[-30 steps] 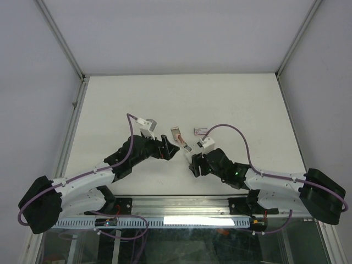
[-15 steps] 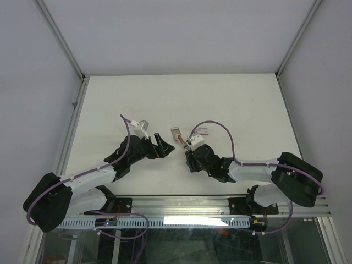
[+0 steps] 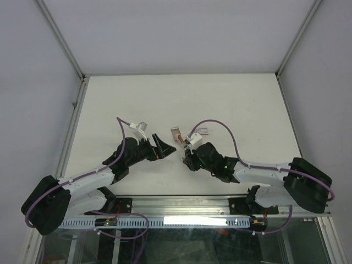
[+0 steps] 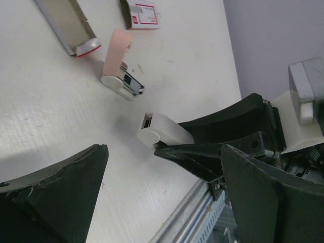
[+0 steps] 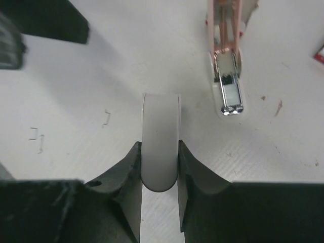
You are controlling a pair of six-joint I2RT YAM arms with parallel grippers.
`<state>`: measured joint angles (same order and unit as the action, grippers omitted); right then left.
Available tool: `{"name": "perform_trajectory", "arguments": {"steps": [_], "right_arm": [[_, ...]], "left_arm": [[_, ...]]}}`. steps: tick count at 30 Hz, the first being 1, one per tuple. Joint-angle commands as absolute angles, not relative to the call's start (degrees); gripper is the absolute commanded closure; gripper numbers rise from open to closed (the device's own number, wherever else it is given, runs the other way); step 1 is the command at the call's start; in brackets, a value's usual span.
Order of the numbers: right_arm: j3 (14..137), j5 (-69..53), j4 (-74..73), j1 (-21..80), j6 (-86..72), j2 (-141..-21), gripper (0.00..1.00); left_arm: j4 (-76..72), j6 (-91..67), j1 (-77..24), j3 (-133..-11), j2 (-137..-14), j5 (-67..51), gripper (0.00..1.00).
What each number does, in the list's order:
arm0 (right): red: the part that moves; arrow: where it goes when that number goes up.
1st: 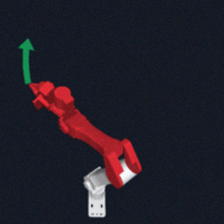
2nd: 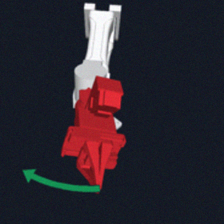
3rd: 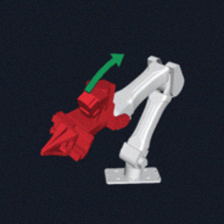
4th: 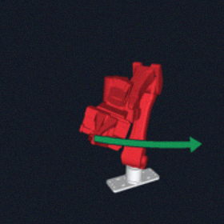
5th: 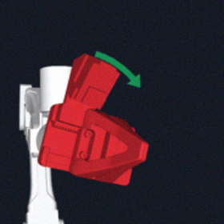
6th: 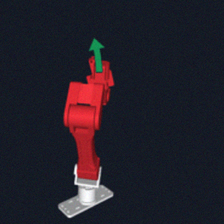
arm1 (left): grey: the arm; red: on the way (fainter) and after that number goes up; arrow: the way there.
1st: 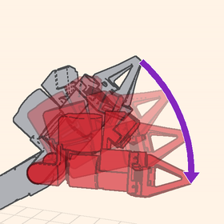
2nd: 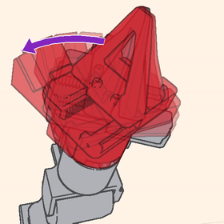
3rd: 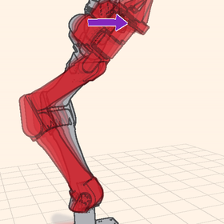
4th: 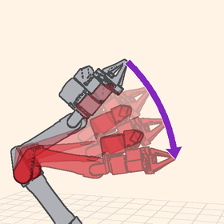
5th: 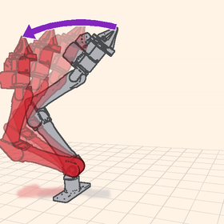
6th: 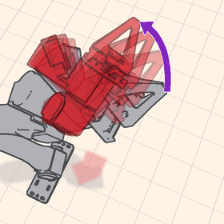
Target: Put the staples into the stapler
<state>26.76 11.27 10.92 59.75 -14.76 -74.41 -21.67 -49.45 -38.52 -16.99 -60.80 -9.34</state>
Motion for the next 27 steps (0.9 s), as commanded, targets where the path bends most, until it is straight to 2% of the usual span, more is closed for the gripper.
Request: {"name": "perform_trajectory", "arguments": {"steps": [1, 6, 20, 23, 27], "right_arm": [[26.52, 5.73, 17.03, 60.62, -10.59, -67.79, 0.95], [25.47, 2.52, 20.13, 61.36, -8.34, -65.13, 0.96], [25.31, 4.05, 23.81, 63.32, -6.64, -63.93, 0.96], [25.28, 4.83, 23.86, 63.54, -6.34, -63.96, 0.96], [25.28, 4.83, 24.11, 63.91, -6.34, -63.41, 0.96]], "left_arm": [[-31.13, -57.27, -38.23, -16.01, -61.47, -16.68, 0.03], [-34.85, -60.31, -38.22, -16.6, -63.68, -20.2, 0.09], [-39.1, -63.95, -40.86, -16.91, -68.58, -22.0, 0.4], [-38.43, -64.07, -41.59, -17.31, -69.25, -21.68, 0.4], [-37.88, -64.38, -41.75, -16.57, -70.36, -20.8, 0.33]]}}
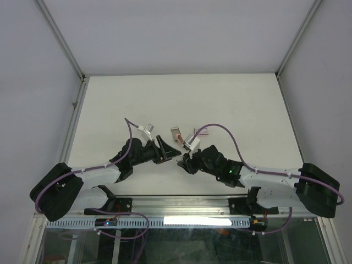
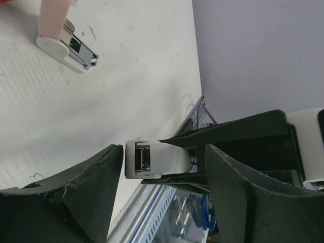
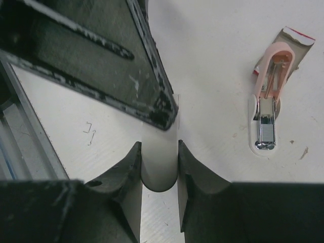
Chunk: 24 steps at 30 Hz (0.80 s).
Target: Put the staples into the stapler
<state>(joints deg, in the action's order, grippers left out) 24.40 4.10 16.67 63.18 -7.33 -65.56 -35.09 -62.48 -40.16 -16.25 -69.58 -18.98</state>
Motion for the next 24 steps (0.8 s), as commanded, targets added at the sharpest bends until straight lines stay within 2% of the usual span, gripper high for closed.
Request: {"name": "perform_trajectory", "arguments": {"steps": [1, 5, 13, 19, 20, 22, 24], "right_arm": [[25.31, 5.03, 24.1, 63.91, -6.0, -63.23, 0.96], [25.07, 6.4, 24.25, 64.1, -5.5, -62.58, 0.96], [24.98, 7.07, 24.66, 64.25, -5.36, -63.8, 0.96], [25.13, 7.91, 24.94, 64.34, -5.43, -65.49, 0.95], [25.08, 8.03, 24.95, 64.35, -5.51, -65.63, 0.92], [25.0, 8.29, 24.7, 64.35, -6.14, -65.48, 0.78], [24.71, 8.66, 24.55, 64.34, -6.79, -64.82, 0.53]], "left_arm": [[-37.88, -64.56, -41.73, -16.34, -70.44, -20.41, 0.3], [-37.45, -64.67, -41.8, -16.24, -70.49, -19.87, 0.29], [-39.04, -66.06, -42.16, -16.12, -69.66, -20.61, 0.48], [-42.76, -68.5, -42.15, -14.93, -69.72, -21.19, 0.66], [-43.62, -68.92, -42.16, -14.68, -69.81, -21.34, 0.7], [-45.92, -69.87, -42.12, -14.0, -70.02, -21.51, 0.76], [-48.53, -70.7, -42.17, -13.43, -70.14, -21.62, 0.8]]}}
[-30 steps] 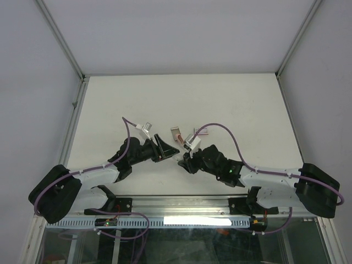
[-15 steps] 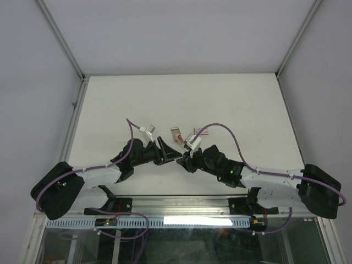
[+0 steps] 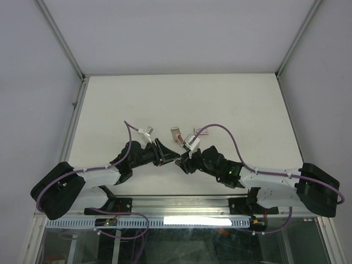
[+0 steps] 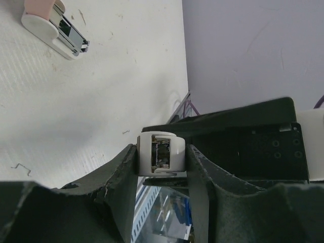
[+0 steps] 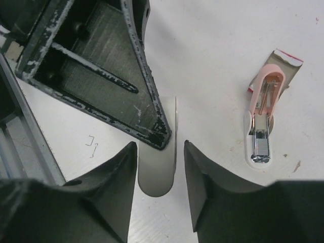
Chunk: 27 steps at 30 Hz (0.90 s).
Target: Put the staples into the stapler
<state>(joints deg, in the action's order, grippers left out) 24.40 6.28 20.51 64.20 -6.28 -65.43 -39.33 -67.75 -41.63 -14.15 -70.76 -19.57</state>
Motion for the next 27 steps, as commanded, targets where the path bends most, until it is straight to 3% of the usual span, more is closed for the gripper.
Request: {"name": "perform_trajectory", "arguments": {"steps": [1, 5, 9, 18, 27], "right_arm": [[24.49, 8.62, 24.47, 64.28, -7.14, -64.18, 0.46], [23.83, 7.3, 23.18, 64.04, -9.59, -60.66, 0.27], [22.81, 3.15, 23.1, 61.41, -16.75, -56.0, 0.18], [19.97, -24.81, 31.96, 47.29, -37.58, -51.37, 0.16], [24.43, -43.73, 37.12, 45.0, -44.42, -59.7, 0.18]], "left_arm": [[-49.17, -70.82, -42.18, -13.3, -70.21, -21.63, 0.82], [-51.74, -70.8, -42.06, -12.82, -69.67, -21.09, 0.86], [-54.32, -69.64, -42.01, -12.14, -67.86, -20.32, 0.87], [-54.05, -65.47, -41.98, -12.84, -62.23, -22.2, 0.87], [-52.37, -62.17, -41.99, -14.78, -60.81, -27.05, 0.87]]}}
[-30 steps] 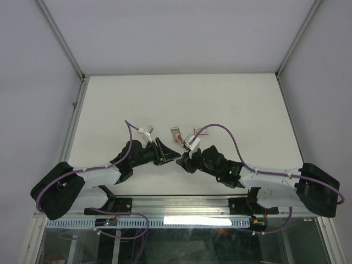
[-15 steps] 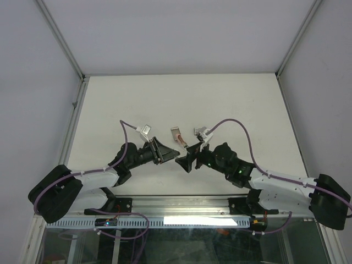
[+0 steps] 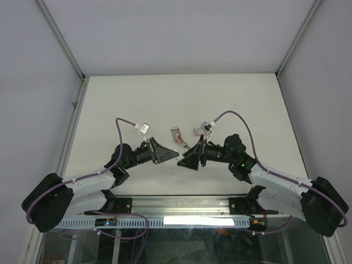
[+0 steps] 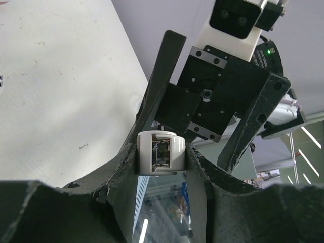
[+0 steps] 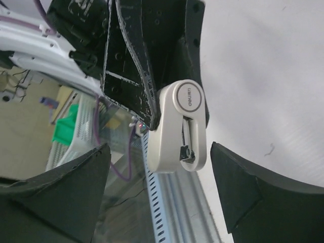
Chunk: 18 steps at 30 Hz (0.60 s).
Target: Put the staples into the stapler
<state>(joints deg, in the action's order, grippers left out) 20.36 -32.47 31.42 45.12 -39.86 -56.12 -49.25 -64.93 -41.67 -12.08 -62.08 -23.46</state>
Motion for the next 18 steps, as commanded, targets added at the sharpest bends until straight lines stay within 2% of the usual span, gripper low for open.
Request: {"name": "perform_trajectory", "arguments": {"steps": [1, 7, 9, 11, 17, 18], "right_arm": [[24.91, -44.67, 37.52, 45.07, -44.8, -60.77, 0.2], [25.85, -45.02, 39.06, 45.05, -45.76, -63.53, 0.35], [26.66, -44.66, 37.88, 45.0, -46.01, -63.92, 0.46], [27.11, -44.16, 36.96, 45.0, -46.23, -64.35, 0.65], [26.76, -44.16, 34.05, 44.9, -46.23, -63.42, 0.65], [26.5, -42.02, 33.69, 44.83, -45.47, -62.88, 1.0]], "left_arm": [[-52.37, -61.95, -42.01, -14.97, -60.88, -27.67, 0.87], [-53.95, -61.93, -42.01, -15.18, -61.0, -29.78, 0.87], [-53.99, -61.75, -42.0, -15.2, -61.0, -30.33, 0.87], [-53.79, -61.54, -42.01, -15.21, -60.85, -30.5, 0.87], [-53.04, -61.28, -41.96, -15.29, -60.3, -29.98, 0.88], [-52.93, -61.26, -42.01, -15.29, -60.15, -29.83, 0.89]]}}
